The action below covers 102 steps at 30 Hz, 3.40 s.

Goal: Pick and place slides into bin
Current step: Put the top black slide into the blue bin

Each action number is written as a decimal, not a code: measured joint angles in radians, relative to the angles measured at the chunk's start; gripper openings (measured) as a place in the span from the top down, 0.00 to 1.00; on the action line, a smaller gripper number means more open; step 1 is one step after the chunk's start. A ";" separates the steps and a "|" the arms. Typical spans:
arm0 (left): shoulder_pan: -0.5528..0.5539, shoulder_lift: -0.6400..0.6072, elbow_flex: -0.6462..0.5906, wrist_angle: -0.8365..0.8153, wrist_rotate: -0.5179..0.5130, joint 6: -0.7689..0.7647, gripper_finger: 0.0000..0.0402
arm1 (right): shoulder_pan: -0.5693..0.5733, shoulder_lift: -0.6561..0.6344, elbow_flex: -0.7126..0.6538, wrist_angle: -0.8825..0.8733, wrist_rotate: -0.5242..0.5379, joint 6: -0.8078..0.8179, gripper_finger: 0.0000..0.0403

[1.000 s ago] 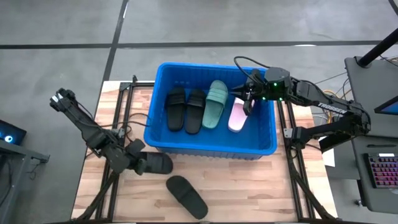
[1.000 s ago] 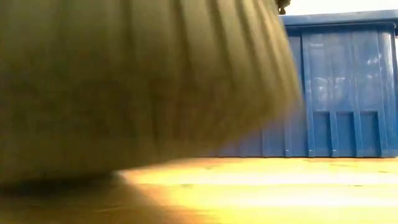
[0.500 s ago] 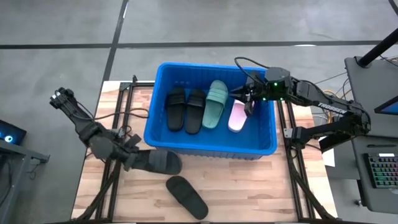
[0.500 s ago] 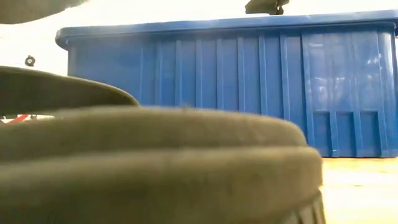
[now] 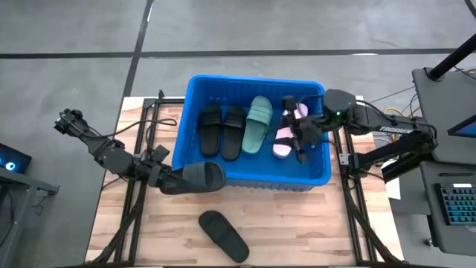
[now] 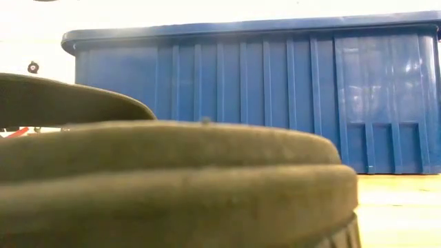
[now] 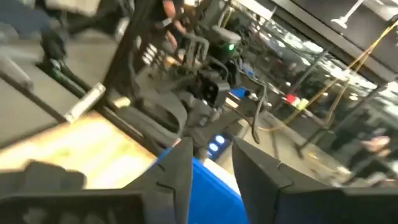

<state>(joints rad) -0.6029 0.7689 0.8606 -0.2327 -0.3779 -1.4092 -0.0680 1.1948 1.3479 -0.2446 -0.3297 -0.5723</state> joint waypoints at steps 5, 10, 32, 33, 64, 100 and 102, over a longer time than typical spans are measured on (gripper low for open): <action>0.021 0.004 0.029 0.012 0.021 -0.007 1.00 | 0.079 0.123 0.147 -0.095 0.165 -0.151 0.65; 0.028 0.032 0.031 0.005 0.031 -0.047 1.00 | 0.100 0.275 0.340 -0.235 0.167 -0.167 0.58; 0.034 0.073 0.033 0.046 0.119 -0.103 1.00 | 0.223 0.797 0.994 -0.659 0.094 -0.412 0.59; 0.034 0.072 0.033 0.043 0.118 -0.104 1.00 | 0.225 0.802 0.994 -0.650 0.094 -0.424 0.60; 0.100 0.198 0.032 0.308 0.150 -0.018 1.00 | 0.231 0.818 0.986 -0.635 0.095 -0.415 0.67; 0.205 0.144 0.029 0.459 -0.141 0.699 0.53 | 0.143 0.664 0.984 -0.830 0.297 -0.354 0.98; 0.209 0.129 0.029 0.499 -0.187 0.826 0.52 | 0.135 0.649 0.988 -0.830 0.309 -0.352 0.98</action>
<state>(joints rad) -0.3935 0.8978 0.8898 0.2666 -0.5647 -0.5834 0.0675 1.8439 2.3356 -1.0751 -0.0212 -0.9241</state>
